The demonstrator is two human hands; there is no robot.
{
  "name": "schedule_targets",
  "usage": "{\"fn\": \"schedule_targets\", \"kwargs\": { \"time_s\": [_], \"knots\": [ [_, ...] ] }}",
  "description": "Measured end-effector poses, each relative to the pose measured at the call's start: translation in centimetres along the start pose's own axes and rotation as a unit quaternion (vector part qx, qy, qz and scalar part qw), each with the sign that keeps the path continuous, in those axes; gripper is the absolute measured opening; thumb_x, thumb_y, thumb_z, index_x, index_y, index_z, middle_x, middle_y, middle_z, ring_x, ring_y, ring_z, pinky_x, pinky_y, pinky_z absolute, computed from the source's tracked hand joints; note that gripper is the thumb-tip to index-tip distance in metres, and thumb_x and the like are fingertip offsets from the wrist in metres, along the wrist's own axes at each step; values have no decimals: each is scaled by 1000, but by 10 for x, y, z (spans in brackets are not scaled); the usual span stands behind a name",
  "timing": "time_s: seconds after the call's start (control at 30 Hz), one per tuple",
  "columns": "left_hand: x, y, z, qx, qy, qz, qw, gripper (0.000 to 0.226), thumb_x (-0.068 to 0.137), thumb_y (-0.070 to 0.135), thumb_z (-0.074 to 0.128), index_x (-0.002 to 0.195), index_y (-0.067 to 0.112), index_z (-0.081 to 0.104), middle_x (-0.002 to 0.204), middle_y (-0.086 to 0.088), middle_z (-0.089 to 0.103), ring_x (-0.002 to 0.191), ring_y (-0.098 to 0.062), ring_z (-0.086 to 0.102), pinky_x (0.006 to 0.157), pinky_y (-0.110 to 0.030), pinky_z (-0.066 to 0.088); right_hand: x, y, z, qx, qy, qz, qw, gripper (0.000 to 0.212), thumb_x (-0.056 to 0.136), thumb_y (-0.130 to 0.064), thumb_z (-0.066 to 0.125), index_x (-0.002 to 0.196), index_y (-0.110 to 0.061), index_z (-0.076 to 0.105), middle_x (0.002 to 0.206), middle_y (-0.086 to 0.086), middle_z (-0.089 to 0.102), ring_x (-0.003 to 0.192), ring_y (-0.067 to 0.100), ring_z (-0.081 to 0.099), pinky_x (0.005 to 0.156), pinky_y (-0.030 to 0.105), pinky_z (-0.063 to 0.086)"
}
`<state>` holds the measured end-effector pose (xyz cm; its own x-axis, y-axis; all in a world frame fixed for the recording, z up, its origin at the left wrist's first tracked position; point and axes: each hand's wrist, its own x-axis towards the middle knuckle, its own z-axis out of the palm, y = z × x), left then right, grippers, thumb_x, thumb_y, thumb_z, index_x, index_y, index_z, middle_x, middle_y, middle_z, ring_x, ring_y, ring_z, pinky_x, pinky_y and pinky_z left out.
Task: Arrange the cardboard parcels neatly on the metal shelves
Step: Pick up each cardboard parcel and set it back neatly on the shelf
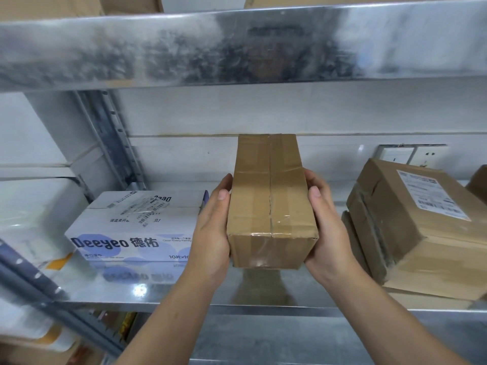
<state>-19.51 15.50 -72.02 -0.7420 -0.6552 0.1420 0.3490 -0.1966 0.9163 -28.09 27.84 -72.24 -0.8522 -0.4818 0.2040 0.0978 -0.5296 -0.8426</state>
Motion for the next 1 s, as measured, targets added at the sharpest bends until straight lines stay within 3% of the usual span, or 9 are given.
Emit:
{"fn": "schedule_targets", "kwargs": {
  "time_s": [0.1,0.2,0.3,0.6,0.7,0.8,0.87,0.93,1.0],
  "knots": [
    [-1,-3,1,28,-15,-7,999,30,104,35,49,108,34,79,117,1,75,117,-15,67,110,-46,46,0,3,-1,2,0,18,1000,32,91,-37,55,121,-27,58,107,-11,75,104,10,69,87,28,57],
    [-2,-8,1,33,-24,-22,999,53,108,26,35,89,40,82,96,7,78,95,-8,72,91,-34,53,-1,5,-4,3,-4,34,999,39,86,-38,51,122,-26,57,102,-13,76,97,7,71,81,25,59],
    [-2,-8,2,31,-22,-36,999,56,109,26,34,84,41,82,92,8,78,91,-7,72,86,-33,52,-2,6,-5,-5,-1,38,999,42,84,-39,52,123,-25,57,100,-13,76,96,7,71,79,25,59],
    [0,-10,-2,28,-21,-57,998,39,109,32,35,113,26,73,105,2,78,103,-13,72,96,-38,51,-1,4,-6,-7,11,47,999,37,85,-37,54,119,-26,59,102,-11,76,96,8,71,81,28,57],
    [2,-9,-4,48,-35,-61,996,38,110,30,32,122,25,69,110,4,77,106,-10,71,94,-34,52,3,5,-10,-3,32,73,997,19,97,-21,53,113,-25,62,104,-7,73,91,10,70,79,31,55],
    [8,-8,-10,56,-72,-82,992,42,110,32,30,143,26,55,134,4,68,125,-11,62,105,-34,49,9,4,-16,5,49,98,994,32,100,-4,42,111,-23,64,102,-8,74,87,12,70,80,36,53],
    [12,-3,-14,69,-83,-104,989,39,110,32,36,144,31,54,137,7,65,127,-8,61,110,-33,46,14,2,-18,14,59,108,992,39,99,-1,40,117,-24,65,104,-4,75,87,16,70,77,38,55],
    [14,3,-16,83,-79,-113,987,35,108,28,43,139,34,58,134,11,67,120,-5,64,104,-29,50,19,-1,-22,29,68,119,990,44,100,-1,38,122,-28,65,102,1,76,82,19,70,72,37,56],
    [17,7,-17,86,-53,-115,988,29,106,25,49,131,34,61,123,12,73,106,-1,70,83,-19,56,23,-6,-26,25,67,128,989,49,101,0,35,124,-30,65,100,3,76,76,18,71,66,35,57]
  ]
}}
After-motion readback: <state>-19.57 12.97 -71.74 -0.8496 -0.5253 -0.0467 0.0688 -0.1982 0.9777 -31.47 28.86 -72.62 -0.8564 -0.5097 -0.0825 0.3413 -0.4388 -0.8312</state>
